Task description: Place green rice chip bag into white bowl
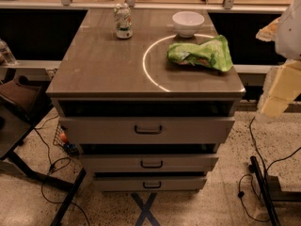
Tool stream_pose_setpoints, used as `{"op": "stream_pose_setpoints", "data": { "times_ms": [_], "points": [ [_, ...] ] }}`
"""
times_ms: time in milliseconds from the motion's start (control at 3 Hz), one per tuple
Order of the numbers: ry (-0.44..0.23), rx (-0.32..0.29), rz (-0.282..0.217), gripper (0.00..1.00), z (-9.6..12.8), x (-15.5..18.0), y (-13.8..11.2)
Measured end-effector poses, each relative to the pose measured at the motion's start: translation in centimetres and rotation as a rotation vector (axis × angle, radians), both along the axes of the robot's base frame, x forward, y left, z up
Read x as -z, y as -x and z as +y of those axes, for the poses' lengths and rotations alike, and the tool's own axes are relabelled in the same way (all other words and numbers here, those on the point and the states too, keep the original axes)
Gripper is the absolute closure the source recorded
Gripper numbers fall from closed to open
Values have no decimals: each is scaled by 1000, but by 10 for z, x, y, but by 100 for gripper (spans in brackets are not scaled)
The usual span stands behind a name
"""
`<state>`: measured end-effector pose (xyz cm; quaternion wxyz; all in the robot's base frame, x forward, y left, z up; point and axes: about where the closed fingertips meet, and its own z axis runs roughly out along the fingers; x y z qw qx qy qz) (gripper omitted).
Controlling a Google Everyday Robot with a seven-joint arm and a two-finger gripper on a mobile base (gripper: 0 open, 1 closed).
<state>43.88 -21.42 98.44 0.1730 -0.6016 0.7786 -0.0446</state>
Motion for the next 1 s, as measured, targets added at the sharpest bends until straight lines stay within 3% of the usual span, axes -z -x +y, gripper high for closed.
{"op": "stream_pose_setpoints", "data": {
  "times_ms": [333, 667, 1000],
  "points": [
    [-4, 4, -13, 0, 1, -2, -1],
    [-56, 17, -70, 0, 5, 0, -17],
    [-251, 65, -192, 0, 17, 14, -74]
  ]
}}
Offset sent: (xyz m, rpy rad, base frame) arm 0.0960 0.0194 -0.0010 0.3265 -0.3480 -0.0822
